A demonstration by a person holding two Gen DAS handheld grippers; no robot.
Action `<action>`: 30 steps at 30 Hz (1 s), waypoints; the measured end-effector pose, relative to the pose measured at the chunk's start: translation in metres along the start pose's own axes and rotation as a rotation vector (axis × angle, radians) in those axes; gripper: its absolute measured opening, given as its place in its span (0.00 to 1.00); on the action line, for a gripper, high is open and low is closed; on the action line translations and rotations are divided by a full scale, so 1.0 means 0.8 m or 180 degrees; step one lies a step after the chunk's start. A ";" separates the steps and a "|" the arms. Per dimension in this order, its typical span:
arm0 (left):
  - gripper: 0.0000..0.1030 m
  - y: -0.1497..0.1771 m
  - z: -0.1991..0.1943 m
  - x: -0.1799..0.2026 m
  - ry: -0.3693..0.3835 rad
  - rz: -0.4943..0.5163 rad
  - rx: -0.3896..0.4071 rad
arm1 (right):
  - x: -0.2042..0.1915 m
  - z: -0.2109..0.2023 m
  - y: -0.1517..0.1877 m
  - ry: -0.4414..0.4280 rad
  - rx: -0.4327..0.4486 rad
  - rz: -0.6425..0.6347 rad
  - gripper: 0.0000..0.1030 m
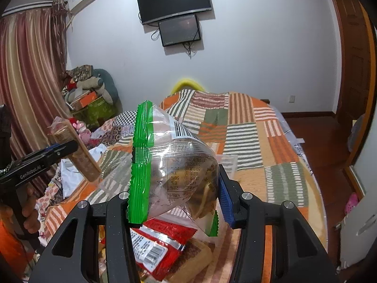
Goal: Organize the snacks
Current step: 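Lift both items into the clear box and open both grippers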
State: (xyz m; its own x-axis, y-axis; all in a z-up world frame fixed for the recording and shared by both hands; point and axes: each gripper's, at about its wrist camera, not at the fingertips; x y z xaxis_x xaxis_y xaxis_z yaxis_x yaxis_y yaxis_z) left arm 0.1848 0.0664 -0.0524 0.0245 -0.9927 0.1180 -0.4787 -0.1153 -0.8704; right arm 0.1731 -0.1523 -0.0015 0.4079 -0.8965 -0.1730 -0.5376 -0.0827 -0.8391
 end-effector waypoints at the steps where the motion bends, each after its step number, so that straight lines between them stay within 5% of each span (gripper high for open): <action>1: 0.32 0.000 0.009 0.000 -0.0011 0.0004 -0.0016 | 0.000 0.004 0.001 0.0002 -0.0020 -0.0007 0.44; 23: 0.32 0.035 0.138 0.005 0.0029 0.0023 -0.0769 | 0.006 0.091 0.016 -0.0032 -0.0698 -0.0032 0.44; 30: 0.33 0.032 0.159 0.008 0.0090 -0.0123 -0.0898 | 0.005 0.100 0.020 -0.0042 -0.0835 -0.0002 0.53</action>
State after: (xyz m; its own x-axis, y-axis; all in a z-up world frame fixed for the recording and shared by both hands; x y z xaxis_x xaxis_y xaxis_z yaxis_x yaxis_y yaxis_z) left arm 0.2844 0.0522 -0.1346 0.0249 -0.9859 0.1654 -0.7033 -0.1348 -0.6980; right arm 0.2253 -0.1221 -0.0565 0.4170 -0.8907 -0.1808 -0.7096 -0.1948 -0.6771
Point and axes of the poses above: each gripper's, at about its wrist camera, not at the fingertips, and z roughly the way its jaws point, x to its right, y to its underside, and after that the axes turned 2 degrees about x, right-handed
